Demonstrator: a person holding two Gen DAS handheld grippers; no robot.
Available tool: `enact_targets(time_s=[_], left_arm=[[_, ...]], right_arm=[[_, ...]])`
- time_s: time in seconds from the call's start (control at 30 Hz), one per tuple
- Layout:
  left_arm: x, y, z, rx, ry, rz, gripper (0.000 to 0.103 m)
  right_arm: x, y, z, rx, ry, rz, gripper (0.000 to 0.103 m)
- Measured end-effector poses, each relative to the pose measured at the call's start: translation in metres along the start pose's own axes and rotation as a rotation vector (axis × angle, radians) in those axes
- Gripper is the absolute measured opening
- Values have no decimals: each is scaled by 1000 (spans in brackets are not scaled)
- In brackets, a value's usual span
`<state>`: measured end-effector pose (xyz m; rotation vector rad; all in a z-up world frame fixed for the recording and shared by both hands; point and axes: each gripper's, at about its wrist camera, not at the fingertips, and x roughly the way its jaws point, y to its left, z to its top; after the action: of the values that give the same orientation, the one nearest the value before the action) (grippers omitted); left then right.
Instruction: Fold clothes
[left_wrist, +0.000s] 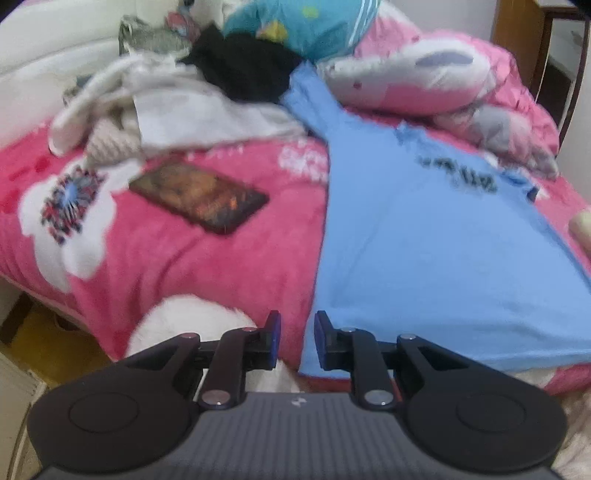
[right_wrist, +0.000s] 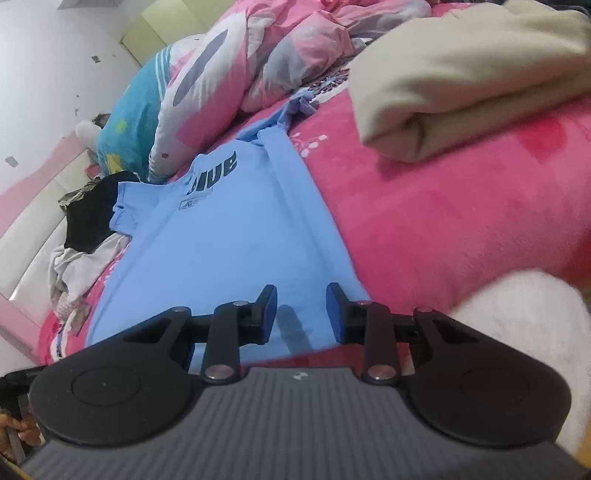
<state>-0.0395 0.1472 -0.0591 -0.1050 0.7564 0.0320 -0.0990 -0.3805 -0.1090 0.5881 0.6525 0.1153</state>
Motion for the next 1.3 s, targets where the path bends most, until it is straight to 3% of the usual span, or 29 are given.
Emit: enact_targets(time_s=[0.07,0.23,0.27,0.37,0.43,0.63,0.8,0.9,1.03,1.1,1.2,1.3], left_arm=[[-12,-9,14,19,-40,-16,38],[-11,-63,74,104,-148,-177,54],[-5,-75,87,112,-159,-214,55],[22,-112,121,129,-183,-295,58],[47,-136,139,140,-190,-316,58],[136,-187,158,203,-146,-294,58],[195,-187,150,192,-89,-310,58],[206,-179,147,172,-87,-342,58],[216,-169,143,149,-86,-380,58],[221,-165,141,138,-86,-400,58],[229,-158,138,120,-85,-428,62],[236,-150,136,103,-85,-457,63]], right_arm=[[-11,-4,0,7,0,-5,30],[-32,3,24,-22,-68,-2,33],[-30,9,38,-32,-88,16,34],[-23,28,82,-60,-149,71,50],[-17,41,110,-79,-187,106,52],[86,83,196,-253,-89,18,56],[195,69,255,-164,36,-84,56],[254,61,281,-205,109,-145,56],[302,62,296,-362,120,-242,56],[308,80,295,-529,94,-152,59],[322,118,277,-790,152,-16,67],[352,145,248,-1003,204,-30,67]])
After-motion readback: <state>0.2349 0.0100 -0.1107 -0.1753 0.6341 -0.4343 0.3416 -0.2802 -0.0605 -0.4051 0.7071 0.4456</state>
